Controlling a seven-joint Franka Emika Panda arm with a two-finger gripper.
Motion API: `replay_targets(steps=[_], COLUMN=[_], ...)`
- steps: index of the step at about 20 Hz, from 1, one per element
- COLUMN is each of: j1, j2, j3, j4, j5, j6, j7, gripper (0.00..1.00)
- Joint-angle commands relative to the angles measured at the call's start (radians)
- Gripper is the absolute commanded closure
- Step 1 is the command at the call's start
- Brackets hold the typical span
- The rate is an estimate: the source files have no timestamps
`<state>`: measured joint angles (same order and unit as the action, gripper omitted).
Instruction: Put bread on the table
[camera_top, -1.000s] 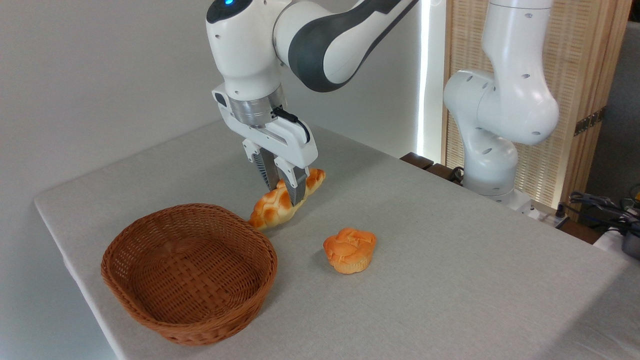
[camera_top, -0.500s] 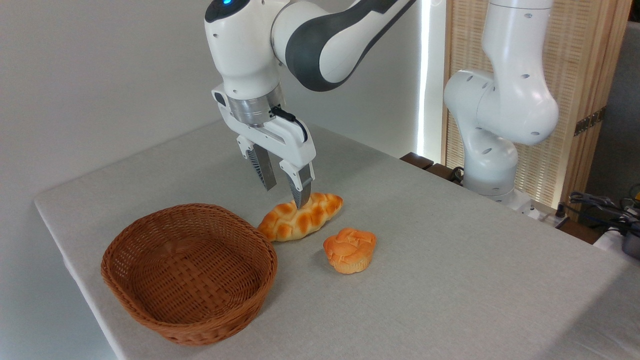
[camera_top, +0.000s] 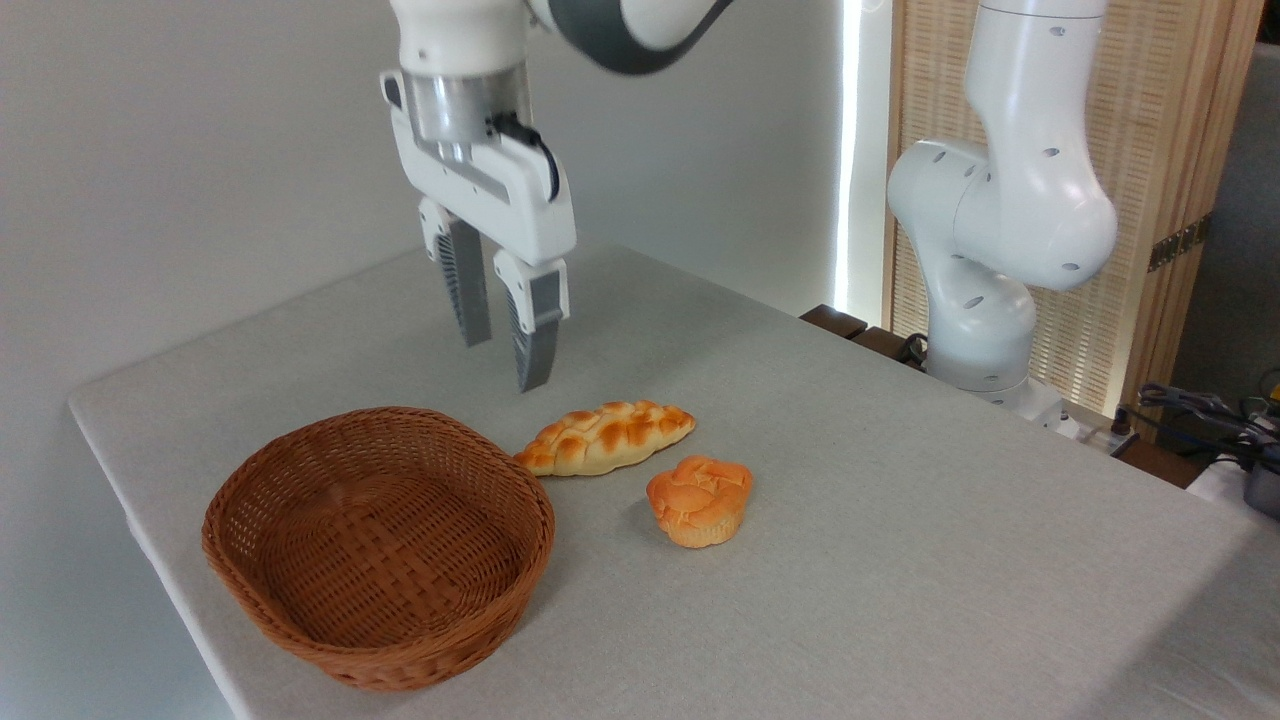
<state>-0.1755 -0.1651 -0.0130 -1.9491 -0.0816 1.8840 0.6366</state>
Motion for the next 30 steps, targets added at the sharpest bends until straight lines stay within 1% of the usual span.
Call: replay_targets(steps=[1,3,4,5,7,8,12,13,15,16,18,20,24,30], j1=[0.001,0.01,0.013,0.016,0.065,0.077,0.094,0.097,0.123,0.128,0.128,0.129,0.129,0.129], j2=[0.103,0.166,0.177,0.176,0.168,0.167,0.167,0.167,0.167,0.167,0.167,0.167,0.167,0.167], j3=[0.068,0.077,0.08,0.081,0.068,0.067,0.064,0.055,0.027,0.015,0.001,0.001,0.001,0.002], j4=[0.204,0.313,0.335,0.335,0.334,0.335,0.341,0.341,0.341,0.341,0.341,0.345,0.357,0.369], j5=[0.009,0.026,0.037,0.042,0.039,0.037,0.036,0.036,0.037,0.037,0.039,0.037,0.04,0.043], j6=[-0.118,-0.183,-0.195,-0.195,-0.204,-0.219,-0.229,-0.229,-0.24,-0.24,-0.246,-0.249,-0.296,-0.312], j7=[0.048,0.049,0.058,0.073,0.115,0.132,0.137,0.137,0.135,0.132,0.124,0.124,0.123,0.103], gripper=[0.0,0.0,0.0,0.0,0.0,0.0,0.0,0.0,0.0,0.0,0.0,0.0,0.0,0.0])
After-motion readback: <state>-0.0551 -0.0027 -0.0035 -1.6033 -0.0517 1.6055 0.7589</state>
